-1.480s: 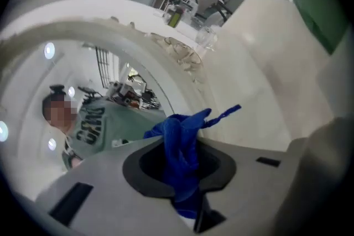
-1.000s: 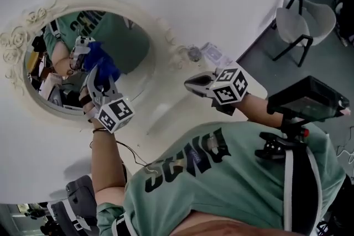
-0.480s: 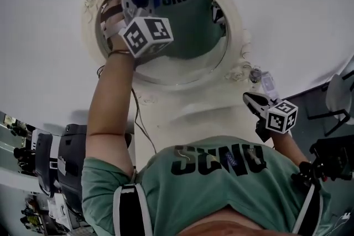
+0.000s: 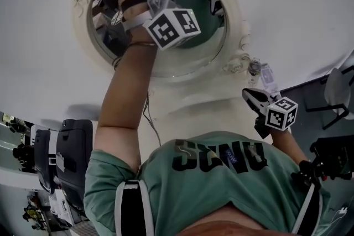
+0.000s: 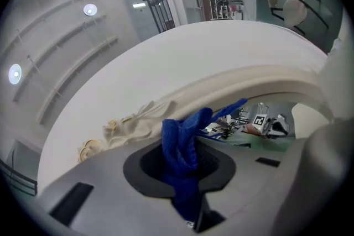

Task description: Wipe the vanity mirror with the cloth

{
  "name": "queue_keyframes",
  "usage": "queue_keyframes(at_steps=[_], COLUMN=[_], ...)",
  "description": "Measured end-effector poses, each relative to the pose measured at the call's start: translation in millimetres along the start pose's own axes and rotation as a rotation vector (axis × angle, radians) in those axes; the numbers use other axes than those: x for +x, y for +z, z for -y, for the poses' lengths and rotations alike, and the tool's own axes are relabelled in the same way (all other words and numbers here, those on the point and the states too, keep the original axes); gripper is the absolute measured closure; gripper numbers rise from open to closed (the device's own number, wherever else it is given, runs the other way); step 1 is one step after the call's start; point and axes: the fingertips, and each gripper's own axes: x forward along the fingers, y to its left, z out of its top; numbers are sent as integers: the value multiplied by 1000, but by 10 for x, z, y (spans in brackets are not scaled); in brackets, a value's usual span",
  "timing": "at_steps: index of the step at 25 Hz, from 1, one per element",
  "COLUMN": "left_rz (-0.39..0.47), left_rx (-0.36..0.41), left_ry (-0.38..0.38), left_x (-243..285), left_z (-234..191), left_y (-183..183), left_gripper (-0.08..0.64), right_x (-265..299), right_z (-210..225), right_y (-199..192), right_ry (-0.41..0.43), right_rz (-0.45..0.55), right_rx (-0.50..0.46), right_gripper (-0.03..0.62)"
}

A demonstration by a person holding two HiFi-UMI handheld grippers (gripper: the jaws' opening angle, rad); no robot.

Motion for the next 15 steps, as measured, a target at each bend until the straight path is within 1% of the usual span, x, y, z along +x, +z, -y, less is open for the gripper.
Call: queue_keyframes(at_steps=[4, 6, 9, 11, 12, 13, 15], left_rz=[61, 101, 150, 159, 155, 143, 89], left_rx=[45, 66, 122, 167, 195, 233, 353], left_ry=[-33, -85, -193, -279, -332, -395, -546], left_x=[-52, -141, -374, -557, -656, -782, -1154], left_z=[517, 936, 1730, 2310, 2626, 2974, 3720], left_y=[355, 520, 669, 633, 558, 434, -6], left_gripper=[497, 499, 499, 497, 498, 497, 497], right_x=[-11, -53, -120, -149, -152, -151, -154], right_z=[32, 86, 202, 310, 374, 442, 572], right_y=[-52, -132, -271, -324, -334, -347, -409], right_ry=[-2, -11, -26, -33, -34, -34, -30], right_rz=[-1, -3, -3, -9, -15, -21, -30], right_rx=[17, 36, 67, 84, 94, 103, 126], right_gripper=[584, 584, 584, 584, 584, 584, 584])
